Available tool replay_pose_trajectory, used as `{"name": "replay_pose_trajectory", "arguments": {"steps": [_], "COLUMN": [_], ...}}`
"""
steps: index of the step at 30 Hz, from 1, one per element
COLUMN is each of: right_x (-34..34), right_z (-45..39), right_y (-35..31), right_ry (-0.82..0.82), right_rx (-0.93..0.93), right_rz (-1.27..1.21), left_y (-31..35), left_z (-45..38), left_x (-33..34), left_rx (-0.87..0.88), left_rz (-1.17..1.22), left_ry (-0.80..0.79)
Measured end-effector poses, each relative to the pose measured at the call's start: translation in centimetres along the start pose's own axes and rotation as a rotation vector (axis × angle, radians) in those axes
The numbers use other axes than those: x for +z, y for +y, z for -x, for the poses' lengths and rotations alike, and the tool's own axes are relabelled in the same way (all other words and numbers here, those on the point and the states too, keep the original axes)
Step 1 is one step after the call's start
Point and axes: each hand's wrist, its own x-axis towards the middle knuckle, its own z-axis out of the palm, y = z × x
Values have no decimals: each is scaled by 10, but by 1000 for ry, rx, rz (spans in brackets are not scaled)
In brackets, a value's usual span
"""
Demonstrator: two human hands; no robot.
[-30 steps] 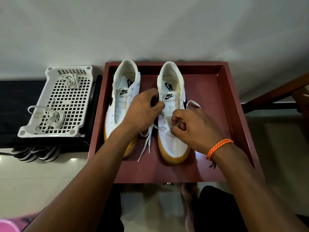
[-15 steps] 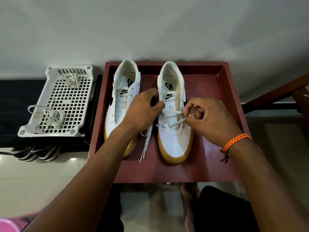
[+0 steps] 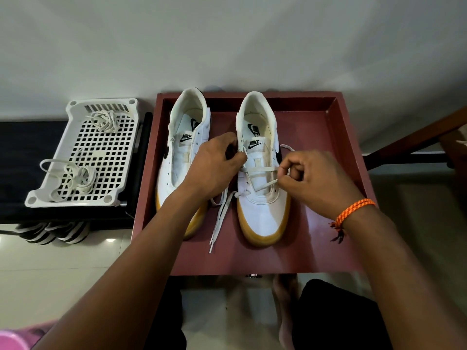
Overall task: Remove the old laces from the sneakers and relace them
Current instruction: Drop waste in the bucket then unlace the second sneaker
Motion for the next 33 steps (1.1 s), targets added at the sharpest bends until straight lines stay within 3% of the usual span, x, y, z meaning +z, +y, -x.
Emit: {"name": "replay_pose_trajectory", "arguments": {"steps": [6,11,17,21,25,33], "right_x": [22,18,-9,7,28,-4], "right_z": [3,1,0,1,2,-1], "right_y": [-7,-8,3,-5,-15,1], "right_ry": [-82,-60,167,-13,-81,100], "right_rx": [-29,-56,21,-40,-53,13], "right_rz": [70,87,40,-51,93,86], "left_y": [1,0,0,-1,-2,-3], "left_z": [1,0,1,1,0,1], "left_x": [0,0,0,0,2,1], "left_rx": [-6,-9,4,16,14,14], "left_rz": [-16,-10,-1,-9,-15,-6], "left_ry": [5,2,-2,3,10,-3]}}
